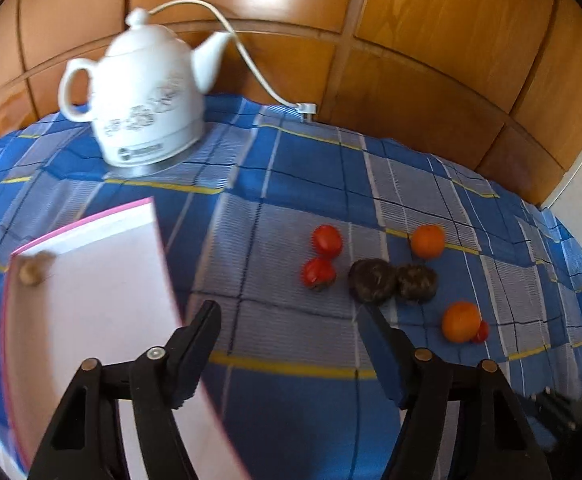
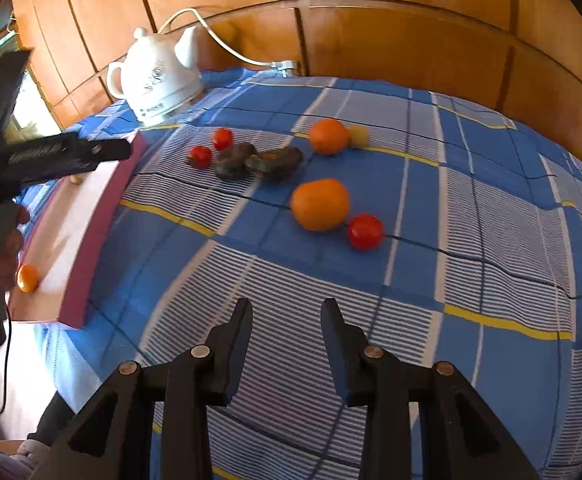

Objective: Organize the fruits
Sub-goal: 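Grasp a red cherry tomato with the left tool while the right tool reaches toward a dark brown fruit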

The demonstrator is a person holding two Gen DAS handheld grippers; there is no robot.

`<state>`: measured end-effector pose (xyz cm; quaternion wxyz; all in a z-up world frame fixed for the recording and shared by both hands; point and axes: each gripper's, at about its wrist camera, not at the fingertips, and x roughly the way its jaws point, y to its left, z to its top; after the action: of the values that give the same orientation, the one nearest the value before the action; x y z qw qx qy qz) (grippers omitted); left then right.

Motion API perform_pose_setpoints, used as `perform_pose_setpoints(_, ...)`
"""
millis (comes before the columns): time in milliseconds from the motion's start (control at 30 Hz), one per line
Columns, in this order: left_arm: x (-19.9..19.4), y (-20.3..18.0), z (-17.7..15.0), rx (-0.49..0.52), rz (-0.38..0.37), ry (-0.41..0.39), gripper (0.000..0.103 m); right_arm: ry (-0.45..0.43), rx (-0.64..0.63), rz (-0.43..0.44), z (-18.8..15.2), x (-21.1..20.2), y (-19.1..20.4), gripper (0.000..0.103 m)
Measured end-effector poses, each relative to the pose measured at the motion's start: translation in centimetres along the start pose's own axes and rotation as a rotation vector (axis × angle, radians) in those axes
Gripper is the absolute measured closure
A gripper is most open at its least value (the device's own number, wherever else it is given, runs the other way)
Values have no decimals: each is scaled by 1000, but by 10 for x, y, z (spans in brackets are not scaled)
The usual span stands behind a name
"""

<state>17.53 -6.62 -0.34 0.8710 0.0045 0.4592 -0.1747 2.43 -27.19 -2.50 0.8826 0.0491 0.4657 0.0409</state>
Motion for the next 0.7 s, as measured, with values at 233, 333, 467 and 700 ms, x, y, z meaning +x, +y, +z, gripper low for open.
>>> perform_pose_setpoints(233, 44, -8, 15, 2, -22, 87, 70, 6, 20, 15, -4, 4, -5, 67)
perform_pose_setpoints(333, 52, -9, 16, -19, -43, 99, 70, 6, 27, 19, -4, 6, -8, 67)
perform_pose_setpoints(467, 61, -13, 19, -36, -60, 105, 70, 10, 32, 19, -5, 9, -9, 67)
perform_pose_setpoints(700, 82, -17, 20, -35, -51, 118, 77, 18, 52, 24, -10, 15, -12, 67)
